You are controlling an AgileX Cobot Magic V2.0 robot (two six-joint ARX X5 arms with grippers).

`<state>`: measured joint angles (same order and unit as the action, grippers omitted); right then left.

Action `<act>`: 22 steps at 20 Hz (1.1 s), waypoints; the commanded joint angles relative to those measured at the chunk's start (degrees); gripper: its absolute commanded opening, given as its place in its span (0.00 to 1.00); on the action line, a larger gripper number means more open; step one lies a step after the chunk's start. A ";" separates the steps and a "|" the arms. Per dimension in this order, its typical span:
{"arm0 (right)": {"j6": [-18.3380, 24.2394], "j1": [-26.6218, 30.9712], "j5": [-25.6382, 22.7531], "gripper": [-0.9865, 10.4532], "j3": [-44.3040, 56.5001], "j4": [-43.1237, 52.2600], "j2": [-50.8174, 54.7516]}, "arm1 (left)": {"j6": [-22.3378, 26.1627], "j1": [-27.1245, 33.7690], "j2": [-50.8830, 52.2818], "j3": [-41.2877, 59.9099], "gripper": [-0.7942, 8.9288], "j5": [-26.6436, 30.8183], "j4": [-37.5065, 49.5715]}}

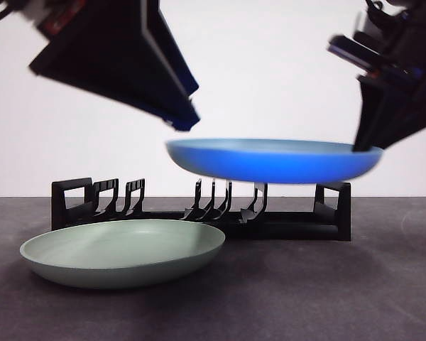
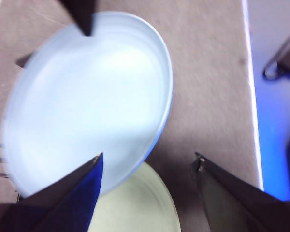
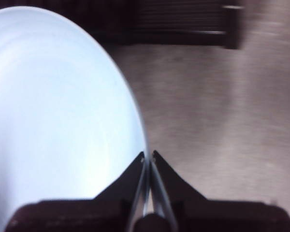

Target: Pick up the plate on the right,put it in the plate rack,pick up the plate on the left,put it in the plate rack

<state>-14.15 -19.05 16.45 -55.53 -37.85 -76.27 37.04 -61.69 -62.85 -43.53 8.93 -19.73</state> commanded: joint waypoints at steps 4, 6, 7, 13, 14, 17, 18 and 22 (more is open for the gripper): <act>-0.39 -3.63 4.04 0.07 -2.21 -1.64 -0.02 | 3.34 -0.15 -0.13 0.04 0.40 1.29 -2.67; -0.39 -3.69 6.19 0.07 -2.40 -1.64 -0.02 | 3.58 -0.15 -0.63 0.04 0.40 1.25 -4.04; -0.39 -3.76 6.21 0.07 -2.43 -1.73 -0.02 | 3.61 -0.15 -1.11 0.04 0.39 1.20 -4.90; 0.22 -3.91 6.19 0.07 -2.40 -2.82 -0.02 | 3.72 -0.22 -5.51 0.02 0.07 0.52 -5.33; 0.31 -3.91 6.19 0.07 -2.40 -2.82 -0.02 | 3.72 -0.22 -5.70 0.04 0.07 -0.02 -5.35; 1.18 -3.91 6.19 0.07 -2.43 -2.86 -0.02 | 3.69 -0.22 -5.77 0.02 0.07 -0.02 -5.31; 1.46 -3.91 6.19 0.09 -2.43 -2.84 0.00 | 3.69 -0.22 -5.77 0.04 0.07 0.02 -5.31; 3.50 -3.78 6.03 0.22 -3.65 -2.47 0.35 | 2.80 -0.22 -5.77 0.04 0.07 0.11 -4.85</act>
<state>-11.92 -22.90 22.39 -58.87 -40.40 -76.29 42.44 -62.17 -68.36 -43.55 8.40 -24.69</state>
